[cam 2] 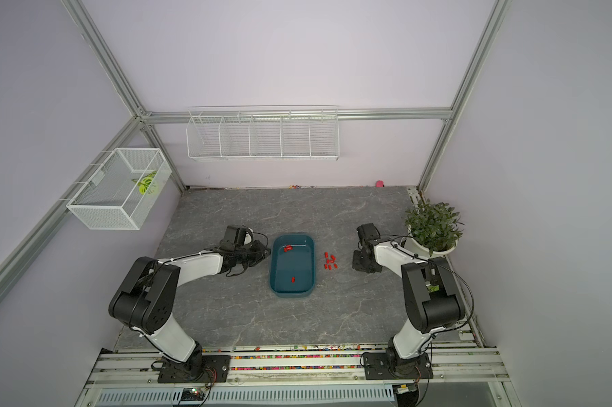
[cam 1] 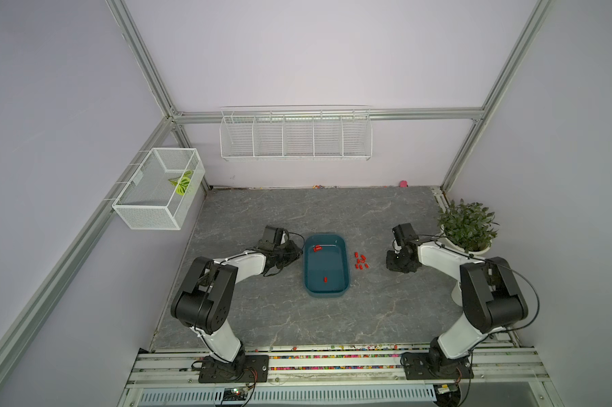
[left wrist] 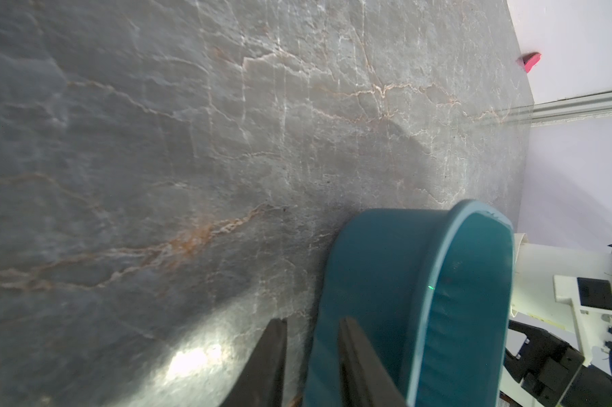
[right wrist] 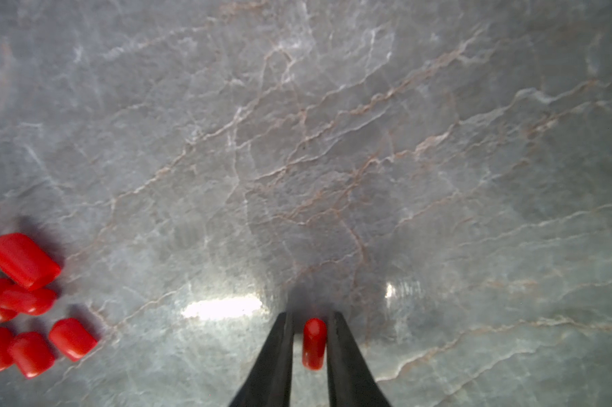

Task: Take the screw protection sleeves out of the storage box
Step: Adjust the screw protection sleeve at the center of the board.

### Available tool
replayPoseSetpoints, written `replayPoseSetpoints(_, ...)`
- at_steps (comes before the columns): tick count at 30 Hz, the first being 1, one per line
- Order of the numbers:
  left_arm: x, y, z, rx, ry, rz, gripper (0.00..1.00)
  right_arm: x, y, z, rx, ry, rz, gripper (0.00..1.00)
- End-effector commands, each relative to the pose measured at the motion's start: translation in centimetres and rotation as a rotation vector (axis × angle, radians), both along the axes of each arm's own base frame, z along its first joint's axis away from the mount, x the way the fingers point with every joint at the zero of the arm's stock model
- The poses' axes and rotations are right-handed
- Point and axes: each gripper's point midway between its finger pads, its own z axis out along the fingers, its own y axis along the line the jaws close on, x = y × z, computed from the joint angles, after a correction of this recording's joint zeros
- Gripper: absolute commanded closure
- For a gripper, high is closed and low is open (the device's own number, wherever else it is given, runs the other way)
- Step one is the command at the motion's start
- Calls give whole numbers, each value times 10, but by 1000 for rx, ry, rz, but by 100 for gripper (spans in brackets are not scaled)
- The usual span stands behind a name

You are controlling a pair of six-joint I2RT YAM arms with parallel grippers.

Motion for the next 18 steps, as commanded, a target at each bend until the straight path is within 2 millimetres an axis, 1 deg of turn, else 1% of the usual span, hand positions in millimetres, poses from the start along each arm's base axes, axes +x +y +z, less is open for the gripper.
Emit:
replayPoseSetpoints(1,4,-5,6,-2,-21,-25,68,-5,0,-7,4,36,-10,80)
replayPoseSetpoints(14,4,-6,5,0,-18,-24,68,-5,4,-5,30,20,5,92)
replayPoseSetpoints(18,5,-6,5,1,-18,-23,68,-1,17,3,100,-15,26,93)
